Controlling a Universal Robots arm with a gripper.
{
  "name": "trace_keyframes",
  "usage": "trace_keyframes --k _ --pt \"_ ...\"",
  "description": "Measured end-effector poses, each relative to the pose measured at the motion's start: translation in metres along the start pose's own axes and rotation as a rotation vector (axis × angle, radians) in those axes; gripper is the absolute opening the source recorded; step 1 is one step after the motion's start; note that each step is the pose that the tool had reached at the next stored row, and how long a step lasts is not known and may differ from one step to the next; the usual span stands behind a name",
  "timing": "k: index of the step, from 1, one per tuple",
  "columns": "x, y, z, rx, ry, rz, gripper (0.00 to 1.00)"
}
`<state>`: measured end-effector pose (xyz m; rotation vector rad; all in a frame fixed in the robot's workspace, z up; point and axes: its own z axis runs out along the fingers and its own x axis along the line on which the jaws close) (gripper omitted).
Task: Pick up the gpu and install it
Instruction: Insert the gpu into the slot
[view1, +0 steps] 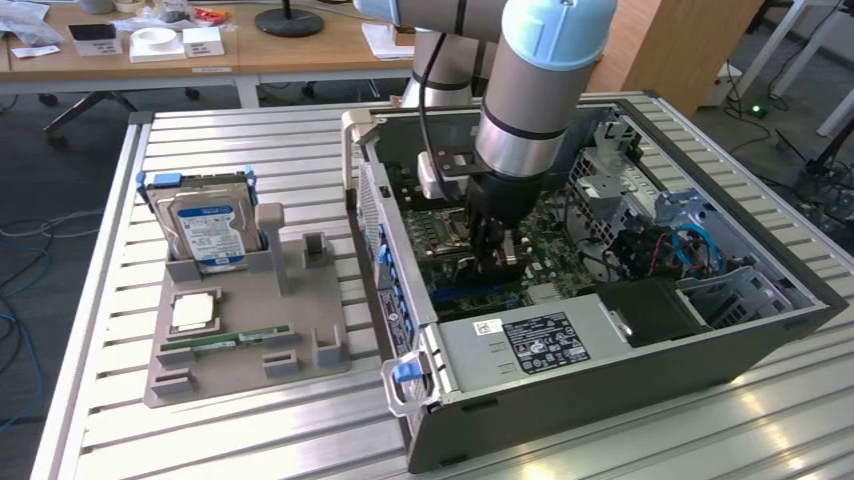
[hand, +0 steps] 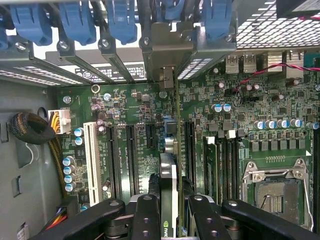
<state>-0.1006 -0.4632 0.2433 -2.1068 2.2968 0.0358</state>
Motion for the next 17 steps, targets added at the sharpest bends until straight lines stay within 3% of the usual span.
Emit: trace_keyframes --k 17 --pt "0.0000 0.0000 0.0013 0.0001 -0.0003 0.000 0.27"
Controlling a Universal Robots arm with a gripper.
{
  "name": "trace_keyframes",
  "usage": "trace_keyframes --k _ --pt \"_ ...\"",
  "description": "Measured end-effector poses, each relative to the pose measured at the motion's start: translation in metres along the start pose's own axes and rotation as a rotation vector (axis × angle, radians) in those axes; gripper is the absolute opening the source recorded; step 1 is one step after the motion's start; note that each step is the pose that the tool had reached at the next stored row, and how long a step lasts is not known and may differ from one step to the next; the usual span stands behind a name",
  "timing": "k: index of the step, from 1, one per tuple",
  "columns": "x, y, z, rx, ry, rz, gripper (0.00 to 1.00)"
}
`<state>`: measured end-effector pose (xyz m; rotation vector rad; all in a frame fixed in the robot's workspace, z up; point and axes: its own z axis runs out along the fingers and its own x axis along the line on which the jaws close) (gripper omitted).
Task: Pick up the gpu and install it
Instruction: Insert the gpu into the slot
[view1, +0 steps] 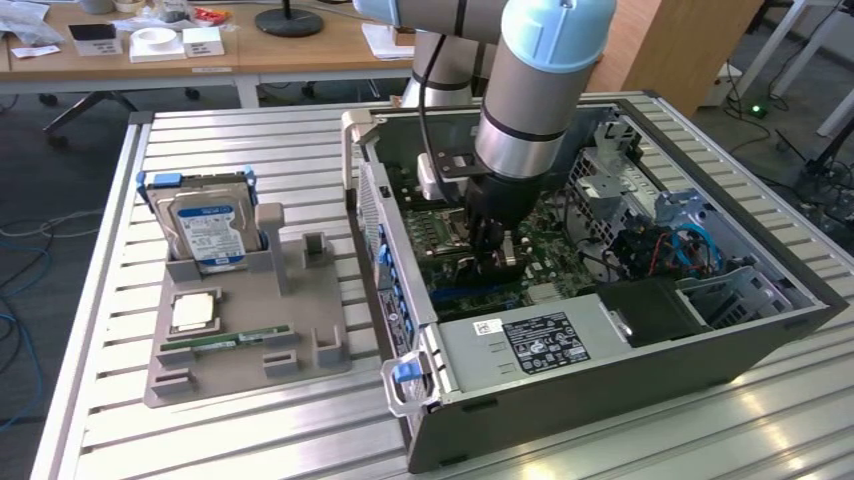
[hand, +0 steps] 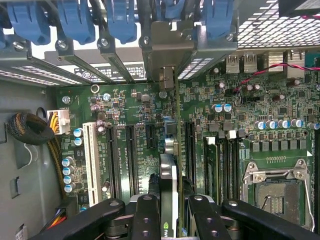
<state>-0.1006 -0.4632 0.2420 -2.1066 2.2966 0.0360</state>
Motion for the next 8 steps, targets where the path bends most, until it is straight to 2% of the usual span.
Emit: trace_keyframes --k 8 --pt "0.0000 0.0000 0.0000 -0.0001 0.0000 0.000 0.27"
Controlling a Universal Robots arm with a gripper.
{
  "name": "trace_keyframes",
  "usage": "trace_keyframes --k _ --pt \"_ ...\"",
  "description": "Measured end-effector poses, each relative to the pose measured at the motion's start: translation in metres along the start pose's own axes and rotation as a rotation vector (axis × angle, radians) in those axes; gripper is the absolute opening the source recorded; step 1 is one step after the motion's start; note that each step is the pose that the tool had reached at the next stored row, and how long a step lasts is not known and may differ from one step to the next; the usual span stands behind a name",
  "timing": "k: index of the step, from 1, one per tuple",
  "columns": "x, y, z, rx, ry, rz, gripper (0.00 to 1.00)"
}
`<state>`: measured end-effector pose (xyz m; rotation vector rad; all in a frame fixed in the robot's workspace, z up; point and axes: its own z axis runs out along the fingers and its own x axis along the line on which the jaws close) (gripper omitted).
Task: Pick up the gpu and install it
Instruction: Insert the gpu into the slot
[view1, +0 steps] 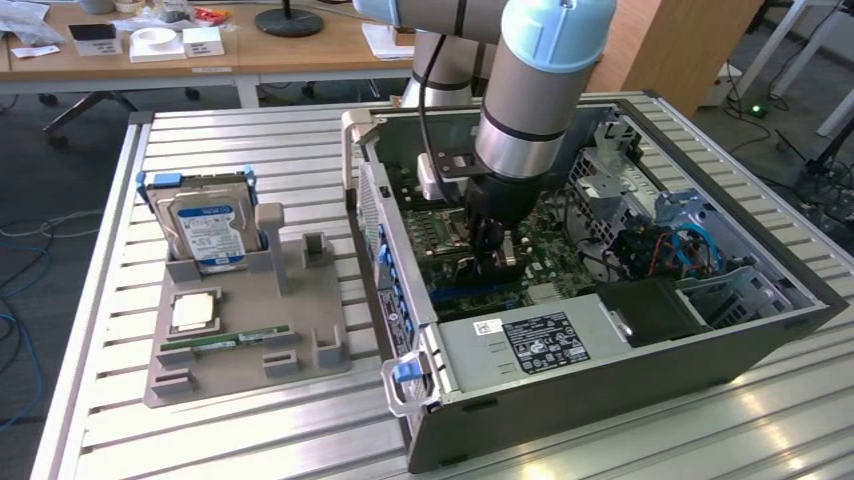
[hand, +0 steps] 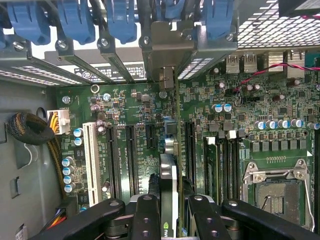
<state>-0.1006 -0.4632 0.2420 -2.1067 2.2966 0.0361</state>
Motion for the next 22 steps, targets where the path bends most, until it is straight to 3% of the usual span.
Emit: trace_keyframes --k 16,22 --pt "0.0000 0.0000 0.0000 0.0000 -0.0002 0.000 0.27" --pt "0.0000 0.0000 0.0001 0.0001 -0.0001 0.000 0.45"
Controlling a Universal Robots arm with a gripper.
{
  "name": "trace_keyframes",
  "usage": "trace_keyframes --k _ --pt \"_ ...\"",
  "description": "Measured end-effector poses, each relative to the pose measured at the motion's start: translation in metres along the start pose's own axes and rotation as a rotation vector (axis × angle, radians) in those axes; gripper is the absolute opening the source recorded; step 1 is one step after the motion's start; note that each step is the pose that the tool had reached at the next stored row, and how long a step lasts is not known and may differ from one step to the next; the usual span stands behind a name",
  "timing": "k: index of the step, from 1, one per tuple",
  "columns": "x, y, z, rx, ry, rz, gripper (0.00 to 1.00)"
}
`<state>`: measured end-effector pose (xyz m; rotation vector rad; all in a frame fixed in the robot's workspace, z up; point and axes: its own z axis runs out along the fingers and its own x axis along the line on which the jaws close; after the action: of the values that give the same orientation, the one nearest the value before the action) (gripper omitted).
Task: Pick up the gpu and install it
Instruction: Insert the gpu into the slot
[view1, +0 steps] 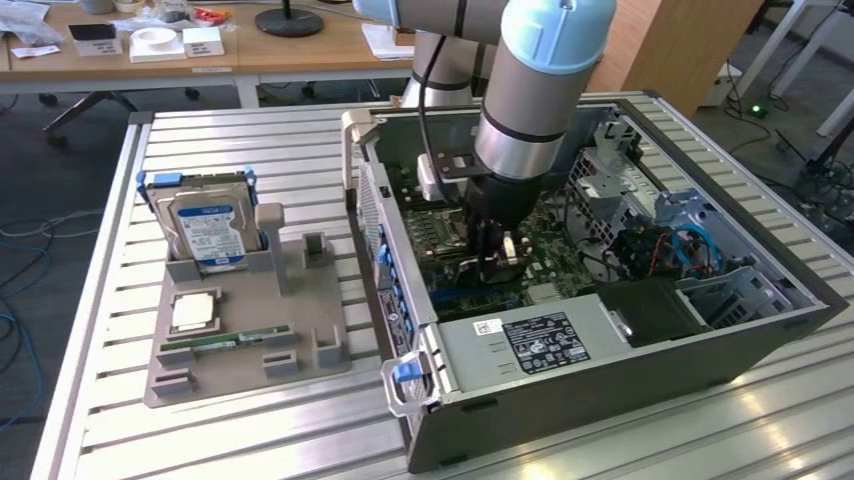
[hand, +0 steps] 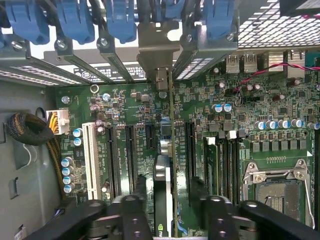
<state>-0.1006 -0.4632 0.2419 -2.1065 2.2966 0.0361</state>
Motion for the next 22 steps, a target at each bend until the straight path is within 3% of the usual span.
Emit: trace_keyframes --k 1,2,8,18,22 --pt "0.000 0.0000 0.0000 0.0000 0.0000 0.000 0.45" --pt "0.000 0.0000 0.0000 0.0000 0.0000 0.000 0.52" --pt "0.000 0.0000 -0.0019 -0.0001 0.0003 0.000 0.52" --pt "-0.001 -0.0001 -0.0222 -0.0001 0.0002 0.000 0.52" --pt "-0.001 -0.0002 -0.0260 -0.0001 0.0001 0.000 0.52"
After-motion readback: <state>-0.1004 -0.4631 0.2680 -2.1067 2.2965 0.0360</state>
